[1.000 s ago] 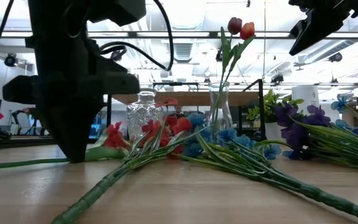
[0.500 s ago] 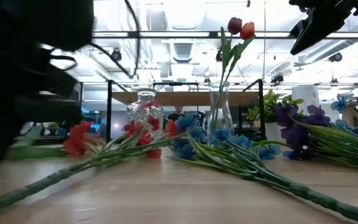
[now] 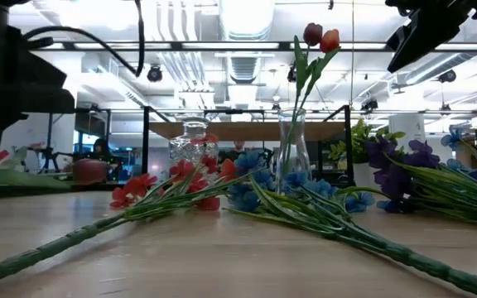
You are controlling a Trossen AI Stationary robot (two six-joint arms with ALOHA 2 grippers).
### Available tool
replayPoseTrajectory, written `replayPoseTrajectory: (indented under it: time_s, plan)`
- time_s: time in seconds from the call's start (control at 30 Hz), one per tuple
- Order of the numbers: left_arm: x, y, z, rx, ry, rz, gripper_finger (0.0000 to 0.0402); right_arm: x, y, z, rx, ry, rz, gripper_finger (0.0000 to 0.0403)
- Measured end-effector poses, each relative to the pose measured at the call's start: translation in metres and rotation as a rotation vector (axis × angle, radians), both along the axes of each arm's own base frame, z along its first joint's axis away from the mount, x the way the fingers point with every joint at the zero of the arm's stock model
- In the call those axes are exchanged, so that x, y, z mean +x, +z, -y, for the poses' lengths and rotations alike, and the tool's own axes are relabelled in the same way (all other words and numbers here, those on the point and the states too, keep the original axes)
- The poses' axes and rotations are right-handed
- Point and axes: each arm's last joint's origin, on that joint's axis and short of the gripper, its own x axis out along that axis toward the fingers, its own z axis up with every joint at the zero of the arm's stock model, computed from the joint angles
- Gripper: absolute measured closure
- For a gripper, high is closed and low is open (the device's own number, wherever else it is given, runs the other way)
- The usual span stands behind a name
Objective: Pick and place flowers into a vace then onto a shelf
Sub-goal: Put the red flower into the right transparent vase
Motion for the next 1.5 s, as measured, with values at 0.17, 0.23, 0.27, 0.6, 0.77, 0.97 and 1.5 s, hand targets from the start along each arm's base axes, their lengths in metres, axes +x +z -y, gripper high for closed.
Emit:
replayPoseTrajectory:
  time_s: [0.17, 0.23, 0.27, 0.6, 0.77, 0.97, 1.5]
  plan:
    - [-0.004, -0.011, -0.001, -0.096, -0.027, 0.066, 0.0388, 0.0, 0.0, 0.0, 0.008, -0.009, 0.003, 0.0346]
    - [-0.004, -0.02, -0.001, -0.14, -0.027, 0.1, 0.0388, 0.0, 0.0, 0.0, 0.013, -0.015, 0.004, 0.0346]
    - [-0.004, -0.023, -0.001, -0.156, -0.027, 0.111, 0.0388, 0.0, 0.0, 0.0, 0.016, -0.018, 0.005, 0.0346]
    - [-0.007, -0.023, -0.003, -0.17, -0.052, 0.137, 0.038, 0.0, 0.0, 0.0, 0.035, -0.028, 0.005, 0.0346]
    - [-0.01, -0.019, -0.006, -0.162, -0.055, 0.16, 0.0326, 0.0, 0.0, 0.0, 0.033, -0.025, 0.004, 0.0346]
    - [-0.013, -0.016, -0.009, -0.151, -0.049, 0.169, 0.0253, 0.0, 0.0, 0.0, 0.027, -0.019, 0.003, 0.0346]
    - [-0.009, -0.029, -0.028, -0.08, -0.015, 0.196, 0.021, 0.001, 0.0, 0.0, 0.019, -0.011, 0.007, 0.0346]
